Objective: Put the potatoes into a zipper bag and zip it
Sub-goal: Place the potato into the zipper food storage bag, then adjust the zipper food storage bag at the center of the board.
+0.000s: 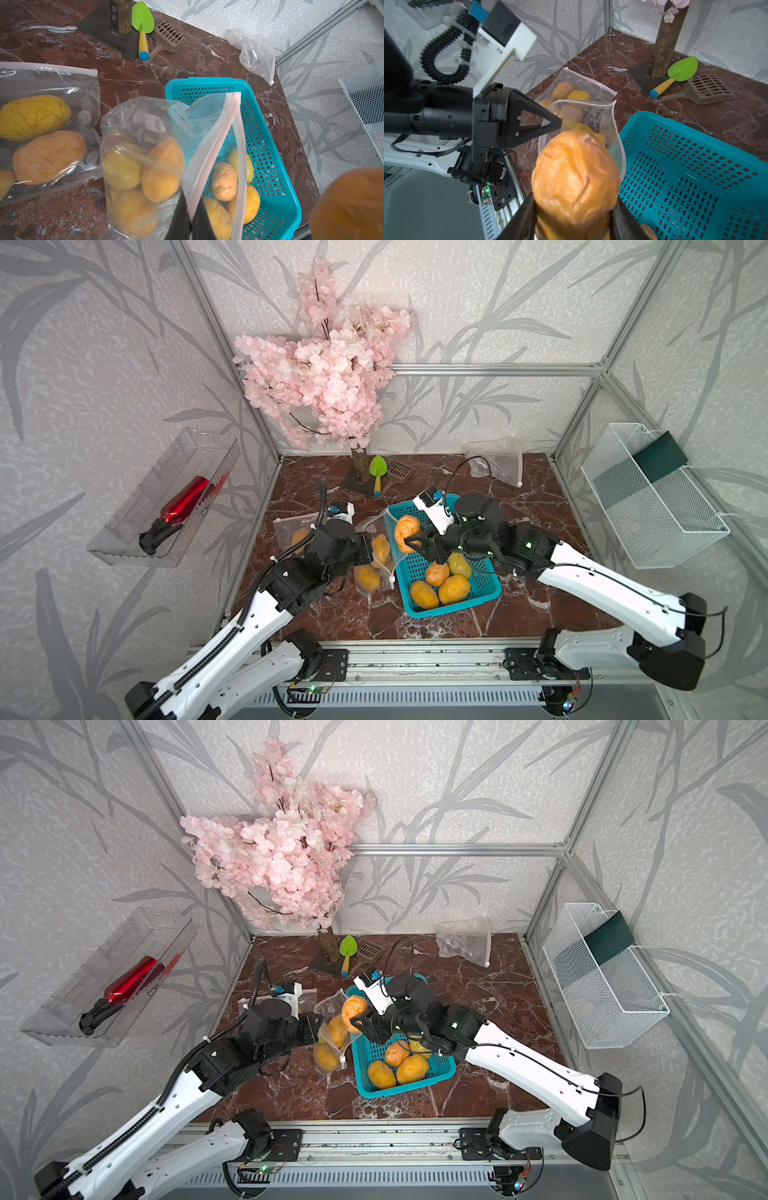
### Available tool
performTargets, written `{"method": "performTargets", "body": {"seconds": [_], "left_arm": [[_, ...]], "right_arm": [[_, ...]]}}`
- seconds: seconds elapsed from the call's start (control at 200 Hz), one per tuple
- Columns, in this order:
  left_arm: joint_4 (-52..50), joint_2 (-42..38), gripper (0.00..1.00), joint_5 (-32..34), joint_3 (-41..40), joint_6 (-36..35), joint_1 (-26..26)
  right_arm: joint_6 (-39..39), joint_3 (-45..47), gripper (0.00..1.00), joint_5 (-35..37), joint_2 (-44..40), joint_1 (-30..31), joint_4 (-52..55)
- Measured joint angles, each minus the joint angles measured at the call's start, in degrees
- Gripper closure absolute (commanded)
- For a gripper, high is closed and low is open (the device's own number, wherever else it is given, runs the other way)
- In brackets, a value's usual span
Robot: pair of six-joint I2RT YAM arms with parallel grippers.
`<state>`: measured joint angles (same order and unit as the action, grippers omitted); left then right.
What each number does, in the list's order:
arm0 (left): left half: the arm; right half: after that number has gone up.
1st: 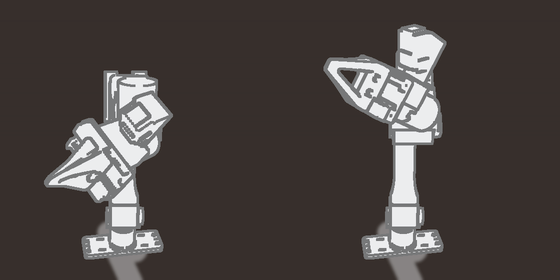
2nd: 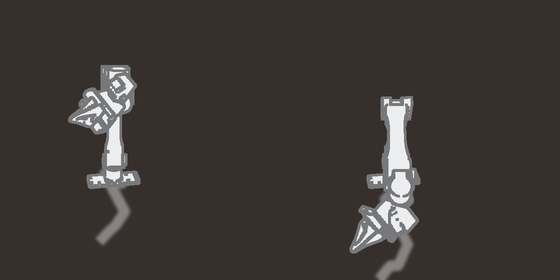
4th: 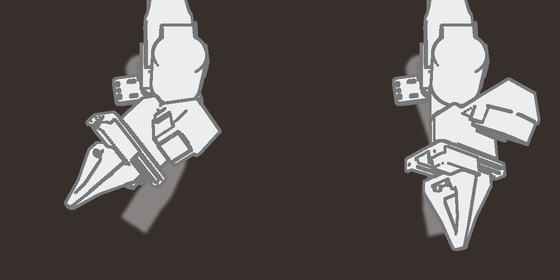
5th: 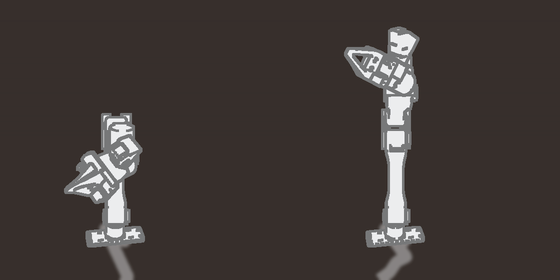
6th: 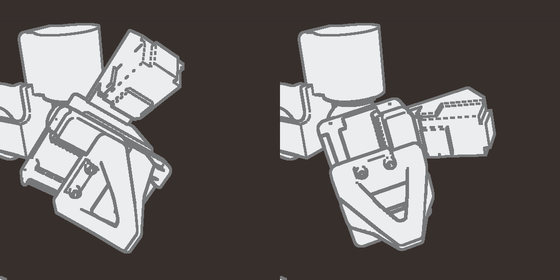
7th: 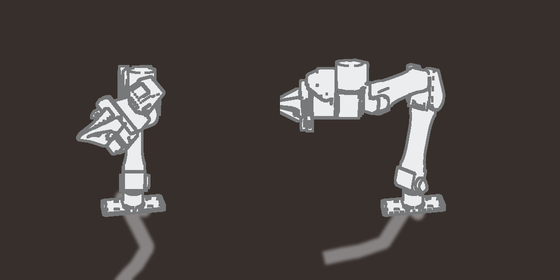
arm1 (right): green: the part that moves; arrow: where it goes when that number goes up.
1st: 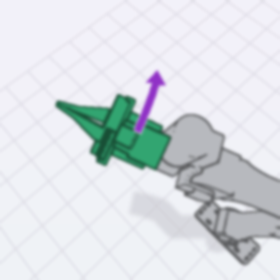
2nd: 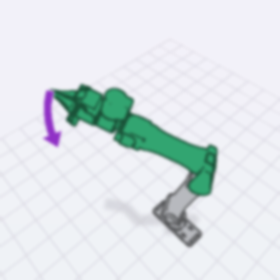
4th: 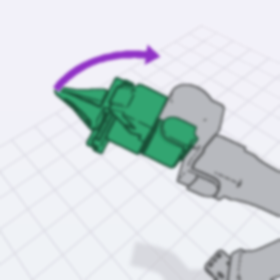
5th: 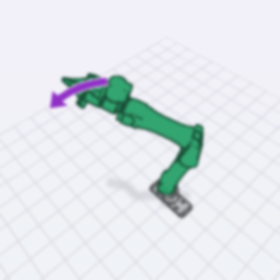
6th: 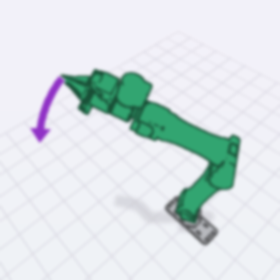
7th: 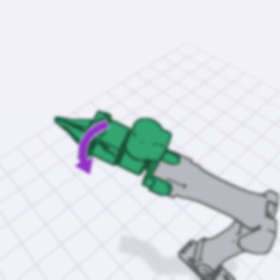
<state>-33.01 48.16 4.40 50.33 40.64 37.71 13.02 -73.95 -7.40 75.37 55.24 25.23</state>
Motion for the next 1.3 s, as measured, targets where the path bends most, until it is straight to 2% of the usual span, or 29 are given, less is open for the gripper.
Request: {"method": "performTargets", "body": {"seconds": [0.235,0.4,0.455,0.55,0.61,0.75,0.86,1.075,1.3], "left_arm": [[0.00,0.00,1.00,0.00,0.00,0.00,0.00],[0.00,0.00,1.00,0.02,0.00,0.00,0.00],[0.00,0.00,1.00,0.00,0.00,0.00,0.00],[0.00,0.00,1.00,0.00,0.00,0.00,0.00],[0.00,0.00,1.00,0.00,0.00,0.00,0.00],[-0.02,0.00,1.00,0.00,0.00,0.00,0.00],[-0.02,0.00,1.00,0.02,0.00,0.00,0.00],[-0.02,0.00,1.00,0.02,0.00,0.00,0.00],[-0.02,-0.15,1.00,0.31,0.00,0.02,0.00]], "right_arm": [[-0.81,-5.90,0.70,-0.24,13.25,1.31,2.23],[-0.85,-7.65,0.67,-0.90,18.16,1.81,3.37],[-0.83,-7.67,0.63,-1.20,18.95,1.92,3.39],[-0.72,-7.76,0.42,-1.29,19.89,2.05,3.41],[-0.44,-7.91,0.33,-1.22,20.24,2.12,3.43],[-0.50,-8.57,0.23,-0.57,20.48,2.25,3.78],[-0.50,-8.79,0.19,0.66,20.31,2.36,3.96],[1.20,-6.78,0.18,7.19,15.04,2.54,4.57],[7.48,-1.64,0.31,15.78,8.85,2.51,3.54]]}}
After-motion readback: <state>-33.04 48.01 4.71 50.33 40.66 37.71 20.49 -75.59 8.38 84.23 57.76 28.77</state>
